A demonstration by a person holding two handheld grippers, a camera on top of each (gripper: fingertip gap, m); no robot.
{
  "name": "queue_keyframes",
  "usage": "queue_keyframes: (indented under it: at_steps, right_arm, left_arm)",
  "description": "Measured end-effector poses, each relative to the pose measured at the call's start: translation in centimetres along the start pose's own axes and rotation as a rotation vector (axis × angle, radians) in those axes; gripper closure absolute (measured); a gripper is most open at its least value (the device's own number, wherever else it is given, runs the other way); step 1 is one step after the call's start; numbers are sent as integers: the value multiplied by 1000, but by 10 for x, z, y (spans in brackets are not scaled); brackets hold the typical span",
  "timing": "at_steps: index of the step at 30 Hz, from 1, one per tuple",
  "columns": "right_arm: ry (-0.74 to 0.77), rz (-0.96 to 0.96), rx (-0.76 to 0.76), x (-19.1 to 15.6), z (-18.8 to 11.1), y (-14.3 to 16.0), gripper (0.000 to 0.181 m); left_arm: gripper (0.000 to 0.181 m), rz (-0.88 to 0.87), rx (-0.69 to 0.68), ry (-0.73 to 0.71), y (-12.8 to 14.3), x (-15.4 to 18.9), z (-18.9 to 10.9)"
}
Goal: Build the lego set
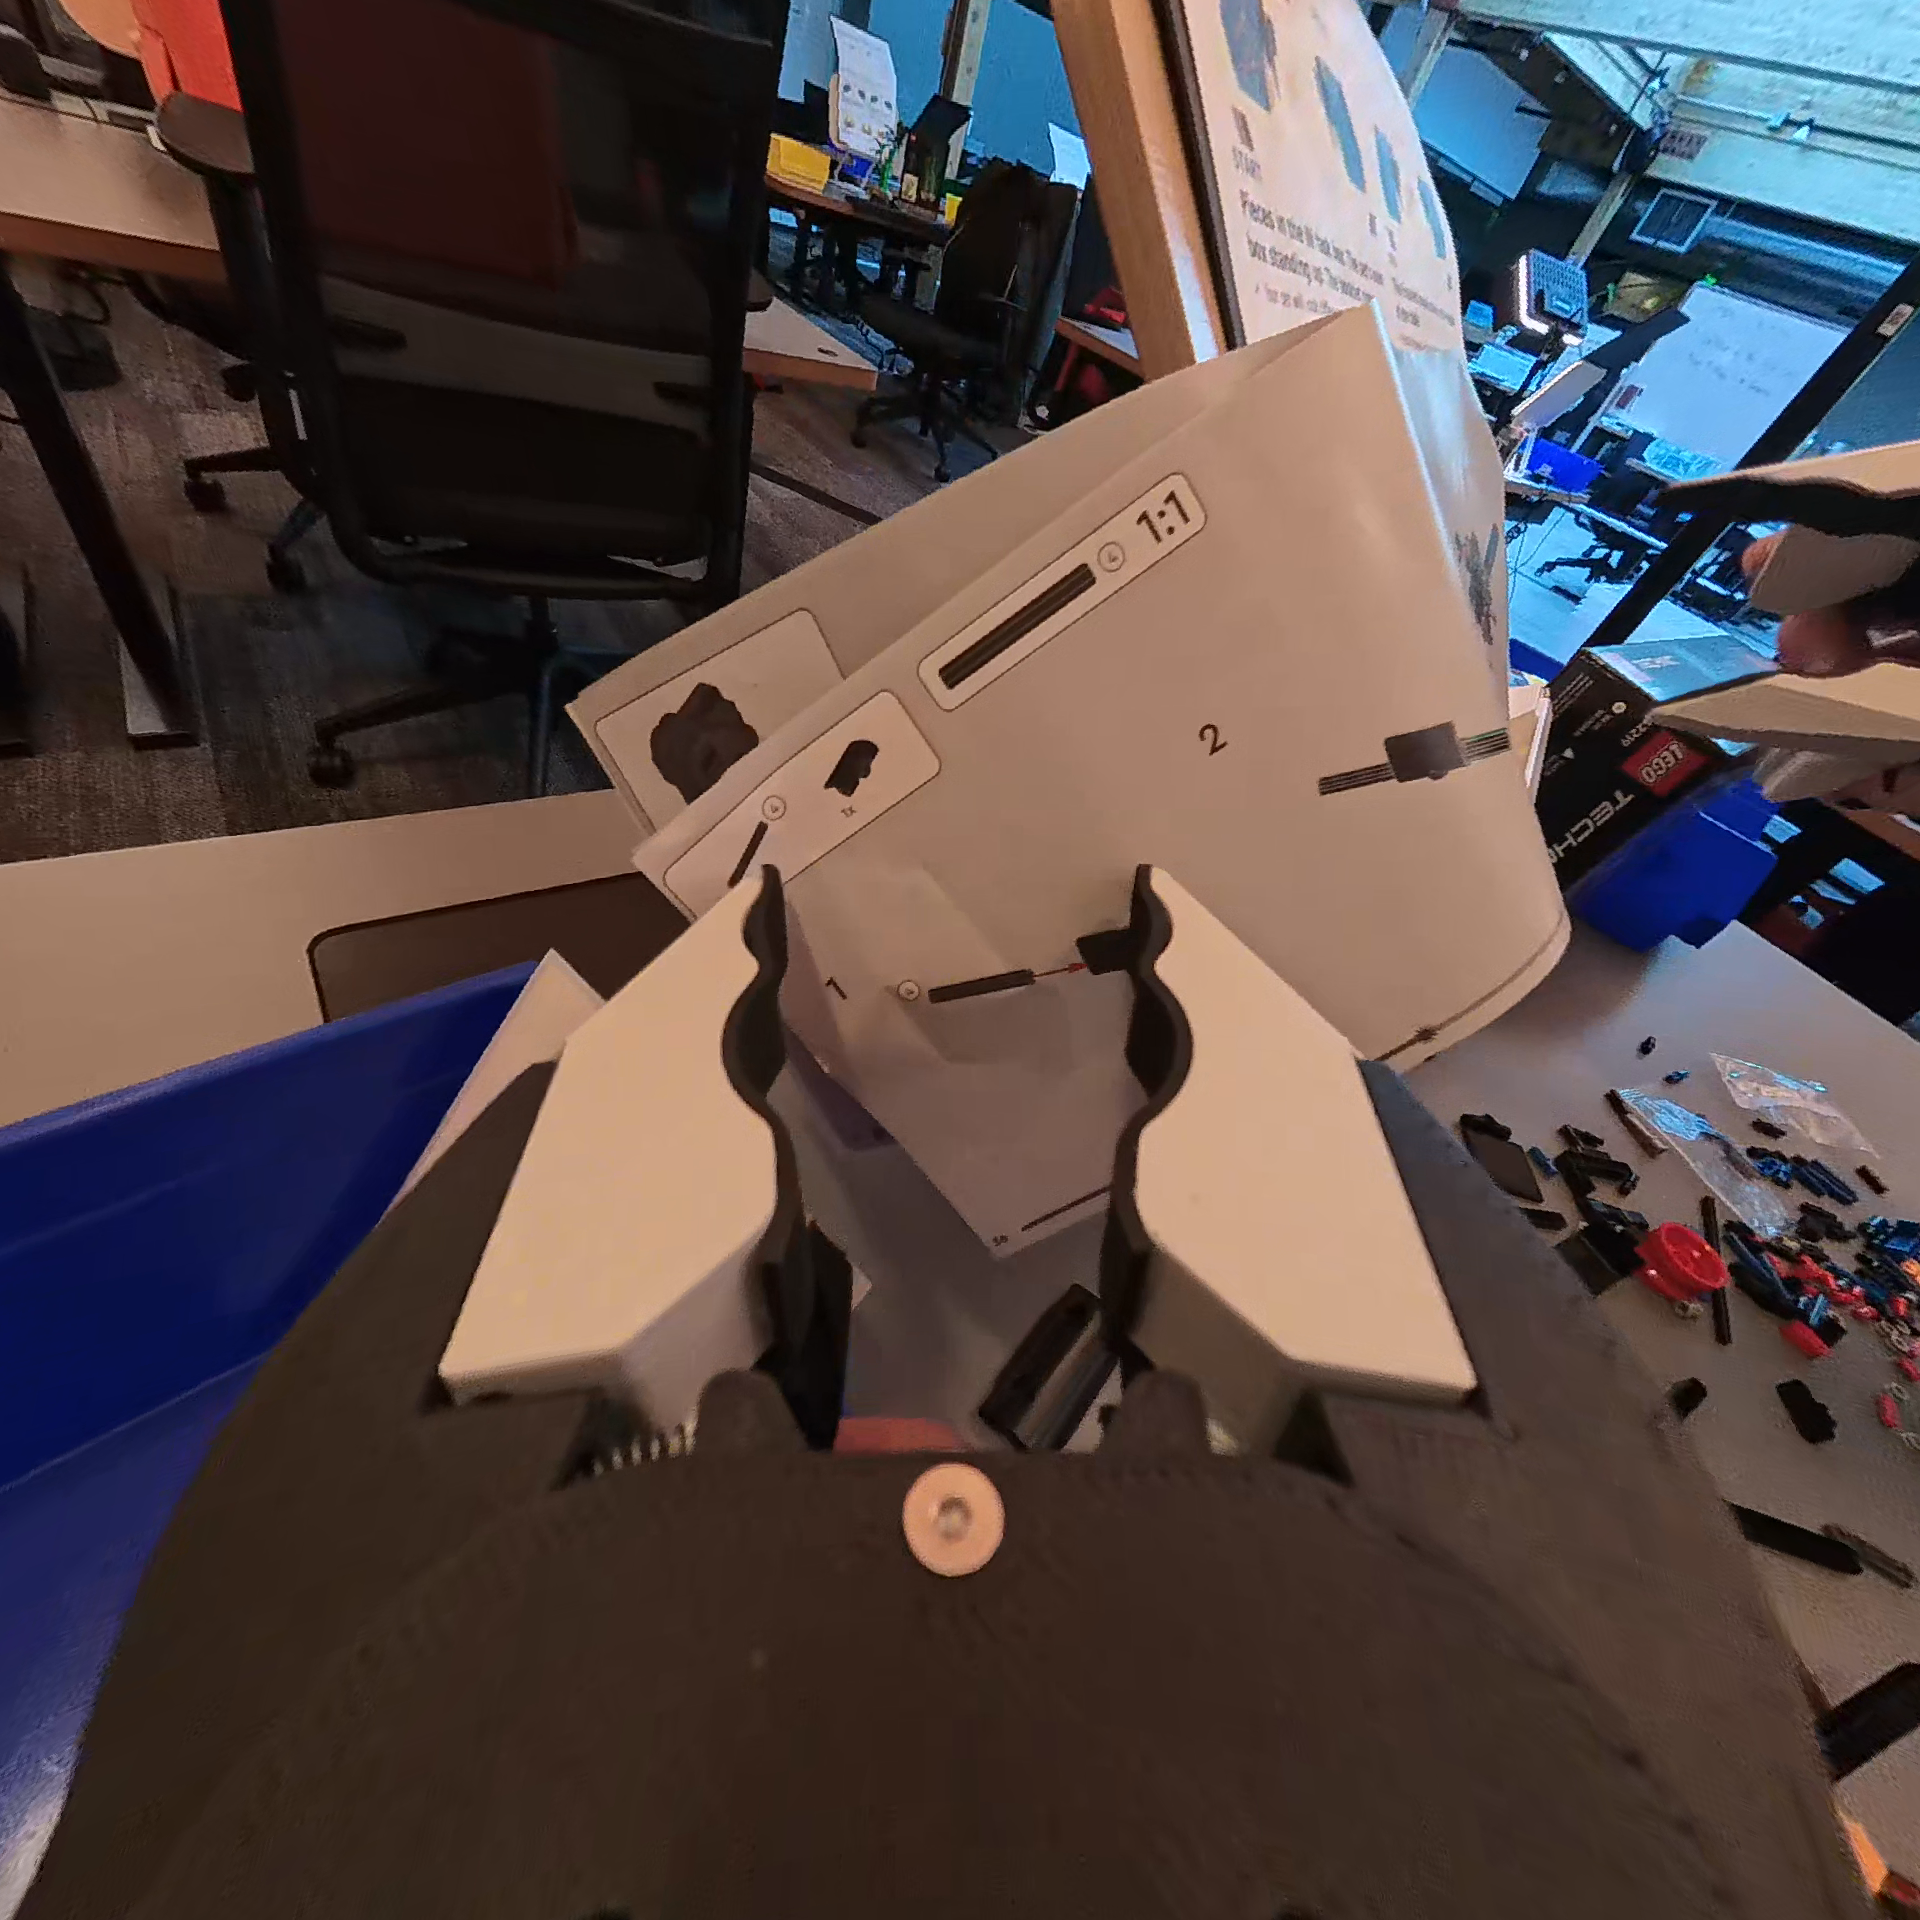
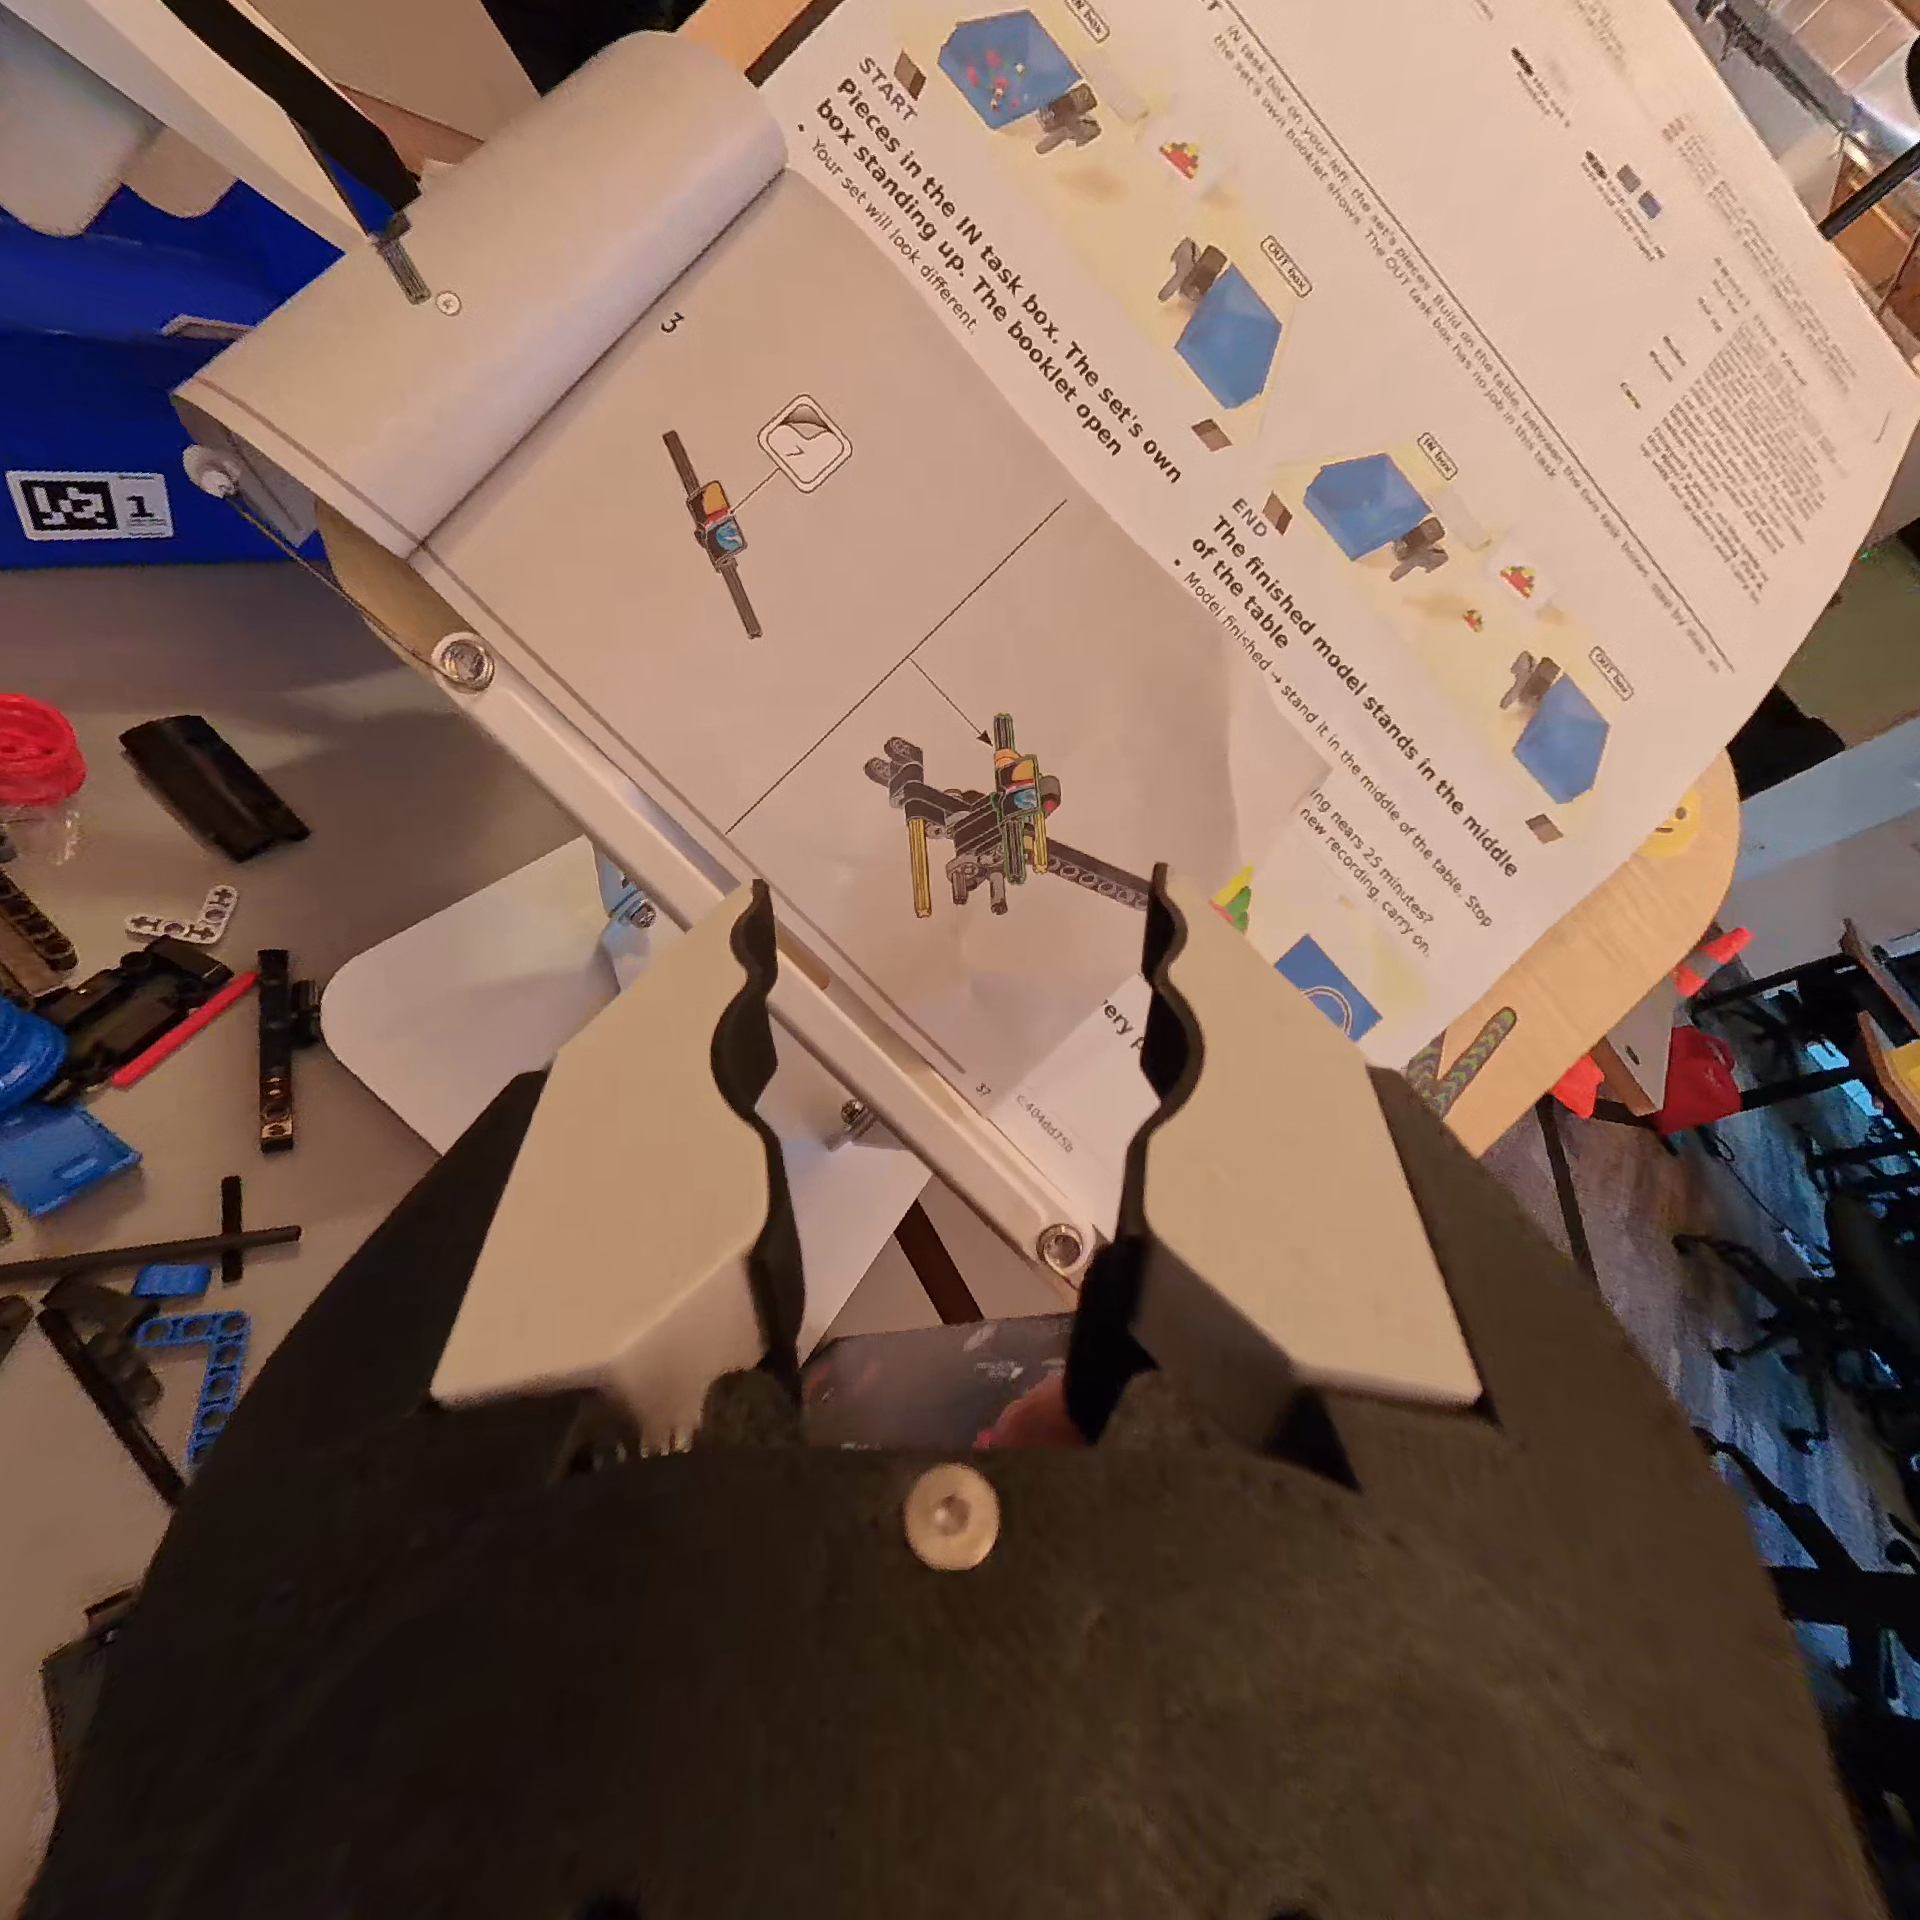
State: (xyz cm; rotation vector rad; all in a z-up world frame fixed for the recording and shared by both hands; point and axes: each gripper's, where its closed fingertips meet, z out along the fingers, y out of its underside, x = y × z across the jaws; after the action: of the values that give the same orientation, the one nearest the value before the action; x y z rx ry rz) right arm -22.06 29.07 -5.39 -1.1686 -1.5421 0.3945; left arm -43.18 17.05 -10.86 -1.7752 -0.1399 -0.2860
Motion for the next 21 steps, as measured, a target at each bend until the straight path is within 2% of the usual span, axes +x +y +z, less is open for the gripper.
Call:
queue_keyframes:
  at_steps: [15, 21]
  right_arm:
    - [-40, -76, -21, -18, -28, 5, 117]
    - [-128, -154, -35, -53, -48, 2, 128]
  left_arm:
    - [118, 26, 15, -20, -5, 7, -4]
    - [117, 148, 18, -72, -15, 21, -21]
